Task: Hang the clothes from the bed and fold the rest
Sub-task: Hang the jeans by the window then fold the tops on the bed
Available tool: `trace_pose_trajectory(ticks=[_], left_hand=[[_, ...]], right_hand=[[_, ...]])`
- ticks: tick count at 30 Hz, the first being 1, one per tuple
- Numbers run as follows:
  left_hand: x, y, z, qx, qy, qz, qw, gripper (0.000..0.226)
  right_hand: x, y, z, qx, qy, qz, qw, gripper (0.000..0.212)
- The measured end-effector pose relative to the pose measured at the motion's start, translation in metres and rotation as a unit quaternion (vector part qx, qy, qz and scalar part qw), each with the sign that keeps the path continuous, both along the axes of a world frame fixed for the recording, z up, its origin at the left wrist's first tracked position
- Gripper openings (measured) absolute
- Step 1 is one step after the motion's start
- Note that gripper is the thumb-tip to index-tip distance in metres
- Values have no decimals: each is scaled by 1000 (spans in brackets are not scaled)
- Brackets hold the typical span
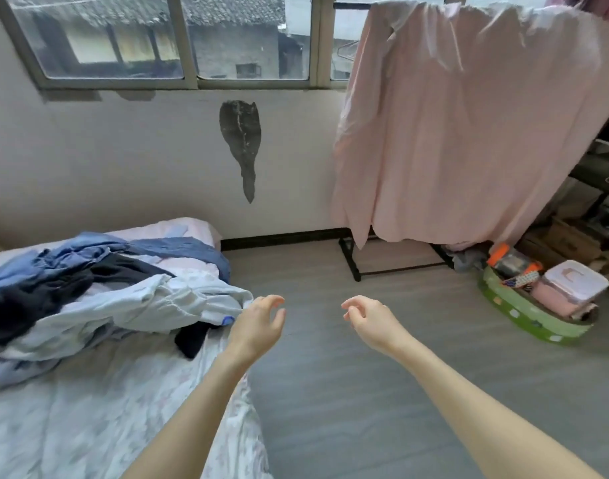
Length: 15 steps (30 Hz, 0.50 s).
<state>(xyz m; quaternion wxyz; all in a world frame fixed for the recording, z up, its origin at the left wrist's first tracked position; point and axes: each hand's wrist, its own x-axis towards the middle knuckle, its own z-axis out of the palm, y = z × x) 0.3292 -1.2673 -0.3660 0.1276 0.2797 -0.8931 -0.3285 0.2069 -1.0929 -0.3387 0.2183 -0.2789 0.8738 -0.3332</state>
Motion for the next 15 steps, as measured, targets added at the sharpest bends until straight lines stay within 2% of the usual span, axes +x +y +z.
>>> trace_pose_trajectory(ticks=[6, 15], left_hand=[[26, -105, -41, 14, -87, 115, 989, 28], [28, -278, -80, 10, -213, 219, 952, 43]], right_hand=[[-18, -133, -37, 31, -30, 105, 994, 30], [-49, -338, -99, 84, -71, 242, 964, 34]])
